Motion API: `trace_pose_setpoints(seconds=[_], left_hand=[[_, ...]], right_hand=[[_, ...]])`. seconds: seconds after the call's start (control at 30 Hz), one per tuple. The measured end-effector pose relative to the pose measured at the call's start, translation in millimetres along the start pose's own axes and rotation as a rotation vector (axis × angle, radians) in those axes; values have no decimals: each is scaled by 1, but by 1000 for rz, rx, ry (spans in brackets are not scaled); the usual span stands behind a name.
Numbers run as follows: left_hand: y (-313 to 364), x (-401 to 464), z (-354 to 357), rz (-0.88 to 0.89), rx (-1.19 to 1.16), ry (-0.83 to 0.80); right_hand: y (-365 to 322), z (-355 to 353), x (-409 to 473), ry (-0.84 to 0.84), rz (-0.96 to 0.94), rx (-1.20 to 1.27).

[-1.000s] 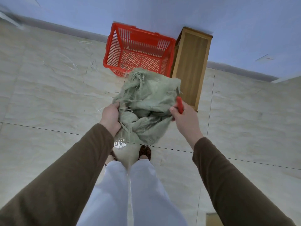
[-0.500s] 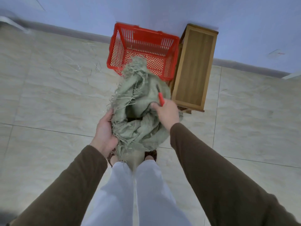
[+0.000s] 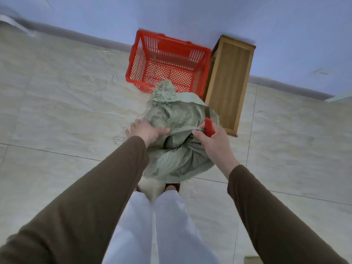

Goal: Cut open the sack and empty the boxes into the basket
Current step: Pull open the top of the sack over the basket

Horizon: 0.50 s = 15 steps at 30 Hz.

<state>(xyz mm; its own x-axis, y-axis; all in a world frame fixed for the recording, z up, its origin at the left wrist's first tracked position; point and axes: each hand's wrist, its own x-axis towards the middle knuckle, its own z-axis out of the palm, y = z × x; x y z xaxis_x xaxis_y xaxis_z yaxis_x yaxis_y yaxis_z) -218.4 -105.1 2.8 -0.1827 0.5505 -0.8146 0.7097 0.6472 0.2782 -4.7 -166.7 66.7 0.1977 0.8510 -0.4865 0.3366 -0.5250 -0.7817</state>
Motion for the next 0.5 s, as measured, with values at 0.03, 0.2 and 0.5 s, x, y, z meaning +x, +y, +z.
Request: trace_pose_setpoints(seconds=[0.03,0.2,0.5], left_hand=[[0,5,4,-6,-142,-46],[-1,8,25,90,-869,-96],[-6,1,23,185,-1002,-141]], right_hand=[[1,-5,1,15,23,16],[7,-23,18,215,239,76],[-10,45,-10,-287,-76,-691]])
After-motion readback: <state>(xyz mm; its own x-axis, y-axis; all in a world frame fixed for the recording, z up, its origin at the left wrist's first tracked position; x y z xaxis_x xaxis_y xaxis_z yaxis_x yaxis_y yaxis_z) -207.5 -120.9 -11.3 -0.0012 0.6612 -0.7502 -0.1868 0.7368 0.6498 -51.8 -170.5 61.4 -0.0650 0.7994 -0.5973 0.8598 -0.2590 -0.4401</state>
